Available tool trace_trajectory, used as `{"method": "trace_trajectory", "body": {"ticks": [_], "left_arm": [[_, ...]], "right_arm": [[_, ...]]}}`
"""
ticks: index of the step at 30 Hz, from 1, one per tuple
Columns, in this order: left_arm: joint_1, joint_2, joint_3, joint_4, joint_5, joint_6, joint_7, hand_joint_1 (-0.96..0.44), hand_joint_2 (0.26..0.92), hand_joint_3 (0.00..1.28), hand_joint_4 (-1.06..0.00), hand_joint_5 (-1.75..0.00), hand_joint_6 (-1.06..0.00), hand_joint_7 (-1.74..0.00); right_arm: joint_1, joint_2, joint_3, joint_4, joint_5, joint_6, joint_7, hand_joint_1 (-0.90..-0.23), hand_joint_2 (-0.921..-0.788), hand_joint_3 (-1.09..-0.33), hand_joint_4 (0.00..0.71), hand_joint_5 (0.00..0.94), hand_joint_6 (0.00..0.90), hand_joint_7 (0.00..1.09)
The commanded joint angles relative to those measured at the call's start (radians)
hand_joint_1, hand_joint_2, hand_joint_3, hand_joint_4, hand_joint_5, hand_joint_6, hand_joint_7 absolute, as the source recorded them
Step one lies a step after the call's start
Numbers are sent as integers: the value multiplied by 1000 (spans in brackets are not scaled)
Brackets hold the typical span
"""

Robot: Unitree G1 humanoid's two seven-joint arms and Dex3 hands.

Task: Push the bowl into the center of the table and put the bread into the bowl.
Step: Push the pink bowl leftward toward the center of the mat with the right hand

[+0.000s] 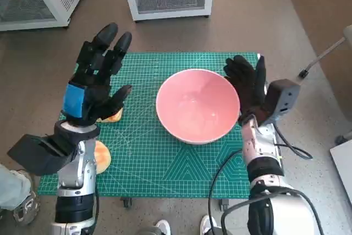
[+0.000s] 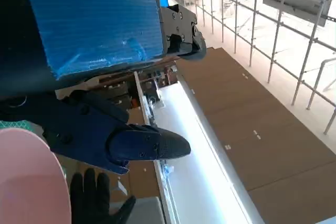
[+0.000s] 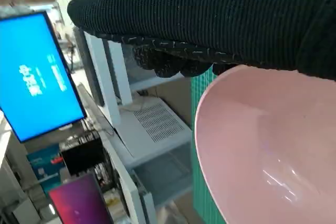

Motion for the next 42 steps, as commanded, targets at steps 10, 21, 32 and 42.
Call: {"method": "trace_trajectory", "body": {"ticks": [10, 21, 32, 42], "left_arm": [[32, 18, 20, -71, -12, 45, 16, -543, 921, 341, -293, 0, -126, -421], [45, 21, 24, -92, 3, 56, 29, -543, 921, 342, -290, 0, -114, -437], [50, 22, 20, -92, 17, 50, 43, -560, 921, 344, -288, 0, -97, -460], [54, 17, 19, -91, 27, 45, 51, -562, 921, 346, -287, 0, -76, -498]], "right_arm": [[-28, 57, 6, 24, -25, 47, -21, -557, -921, -731, 192, 3, 357, 29], [-39, 82, 22, 26, -50, 71, -36, -559, -921, -728, 191, 2, 351, 24], [-39, 77, 29, 26, -66, 88, -46, -599, -921, -716, 202, 6, 370, 32], [-62, 45, 11, 8, -49, 57, -8, -584, -921, -711, 191, 1, 340, 14]]}}
